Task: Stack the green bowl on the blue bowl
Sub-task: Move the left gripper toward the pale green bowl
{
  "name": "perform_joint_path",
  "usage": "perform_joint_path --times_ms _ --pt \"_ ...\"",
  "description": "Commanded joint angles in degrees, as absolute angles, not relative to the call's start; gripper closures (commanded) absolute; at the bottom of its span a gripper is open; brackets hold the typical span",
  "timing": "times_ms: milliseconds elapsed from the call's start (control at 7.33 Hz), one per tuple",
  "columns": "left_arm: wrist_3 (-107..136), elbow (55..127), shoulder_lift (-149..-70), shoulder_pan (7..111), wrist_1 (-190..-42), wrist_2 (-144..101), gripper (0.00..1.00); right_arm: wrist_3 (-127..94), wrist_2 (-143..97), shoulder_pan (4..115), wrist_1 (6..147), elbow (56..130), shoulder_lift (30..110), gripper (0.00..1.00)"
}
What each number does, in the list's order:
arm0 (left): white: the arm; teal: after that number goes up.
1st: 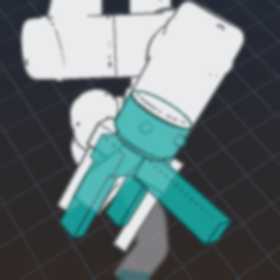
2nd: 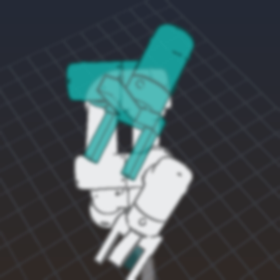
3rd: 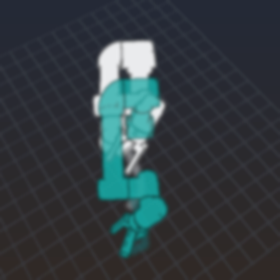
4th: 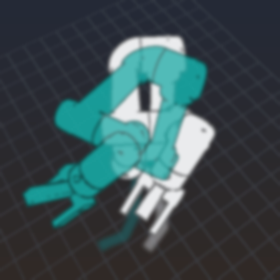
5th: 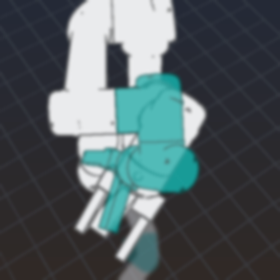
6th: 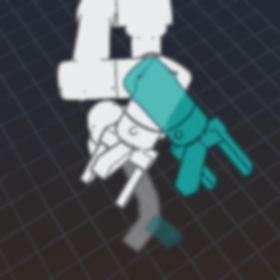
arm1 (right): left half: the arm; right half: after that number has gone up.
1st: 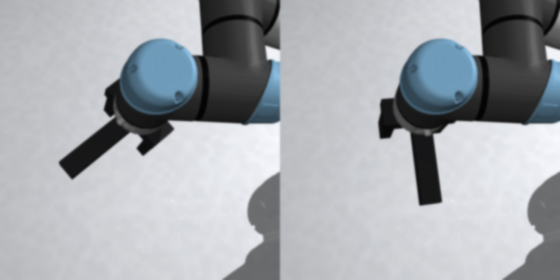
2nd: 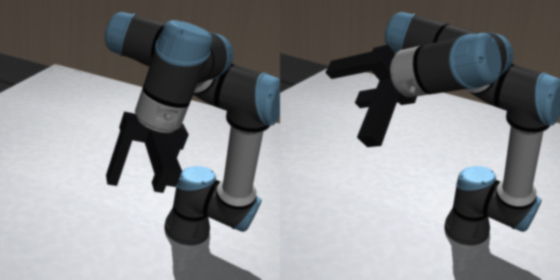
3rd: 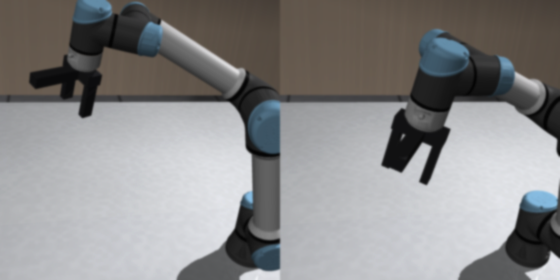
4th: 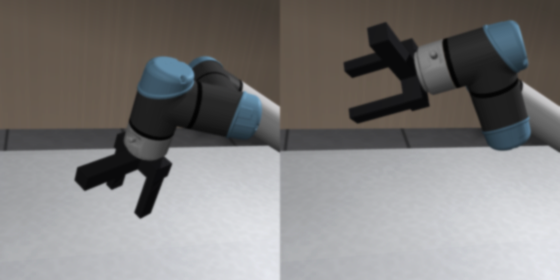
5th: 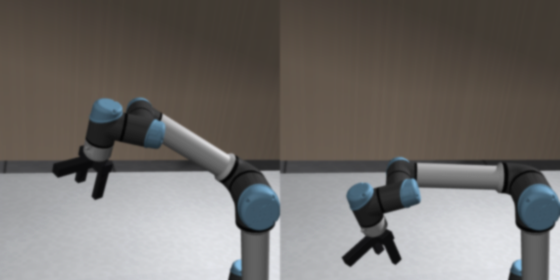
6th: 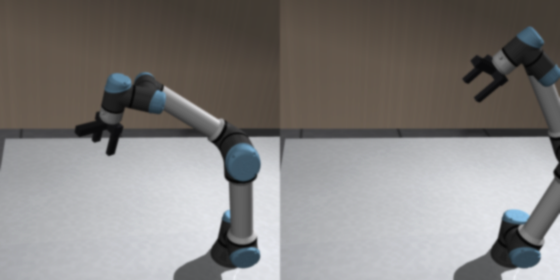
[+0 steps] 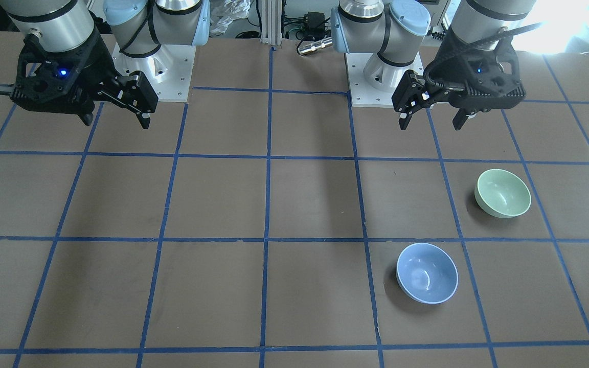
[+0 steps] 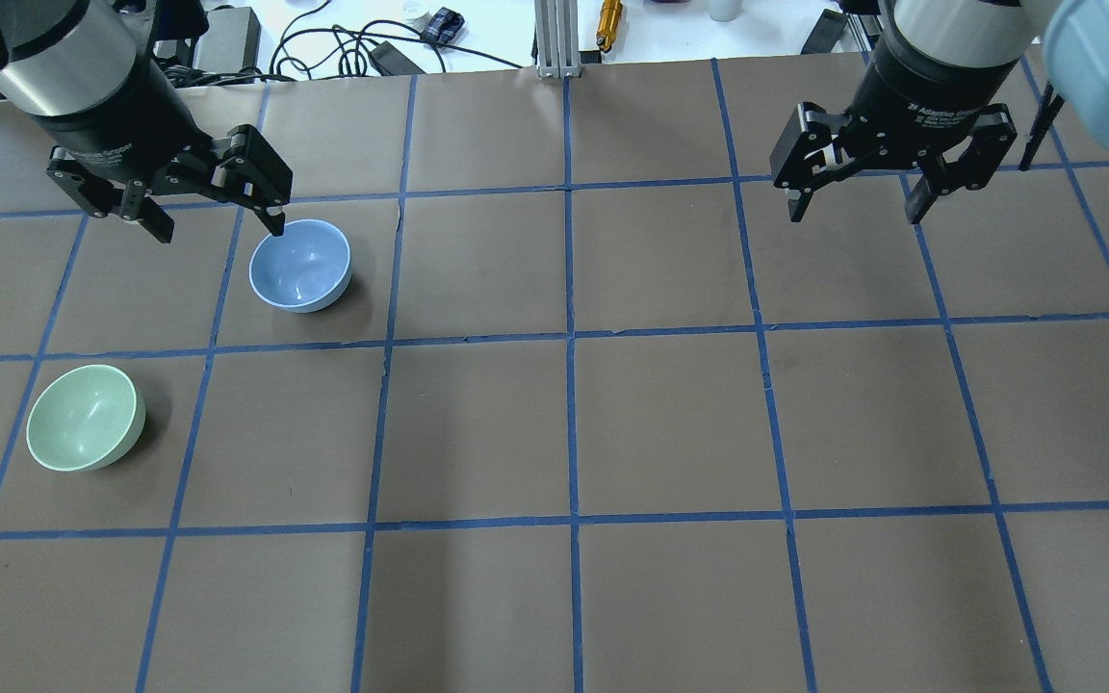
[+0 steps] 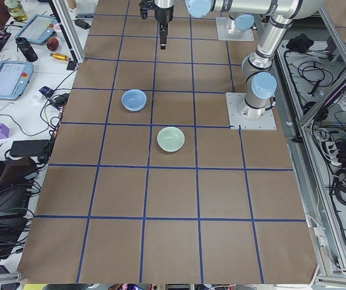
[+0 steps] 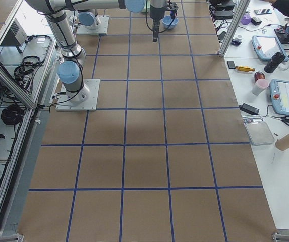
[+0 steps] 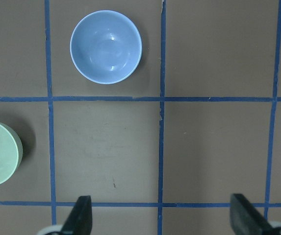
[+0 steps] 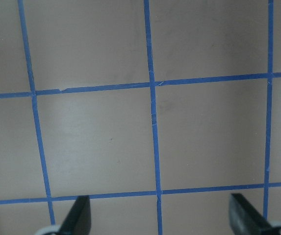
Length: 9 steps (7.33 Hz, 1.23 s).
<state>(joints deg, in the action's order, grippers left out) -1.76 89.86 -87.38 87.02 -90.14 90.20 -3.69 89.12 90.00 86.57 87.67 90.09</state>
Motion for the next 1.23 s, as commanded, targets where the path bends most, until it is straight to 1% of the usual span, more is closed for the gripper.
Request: perform_joint_path --times_ms 0,409,818,1091 --pt "-1.8 90.0 -87.6 87.1 -90.1 90.2 0.00 -3.7 89.1 90.0 86.6 87.6 90.1 0.00" --pt "-1.8 89.8 -87.4 86.6 -90.1 90.3 0.00 -3.7 89.1 90.0 86.6 87.6 90.1 0.00" --pt "-7.6 90.6 -87.5 81.7 -90.5 90.3 0.00 -3.7 89.1 90.0 86.6 87.6 90.1 0.00" --pt "-8.5 90.6 -87.8 80.2 -90.5 90.3 0.00 -3.7 89.1 90.0 86.6 87.6 90.1 0.00"
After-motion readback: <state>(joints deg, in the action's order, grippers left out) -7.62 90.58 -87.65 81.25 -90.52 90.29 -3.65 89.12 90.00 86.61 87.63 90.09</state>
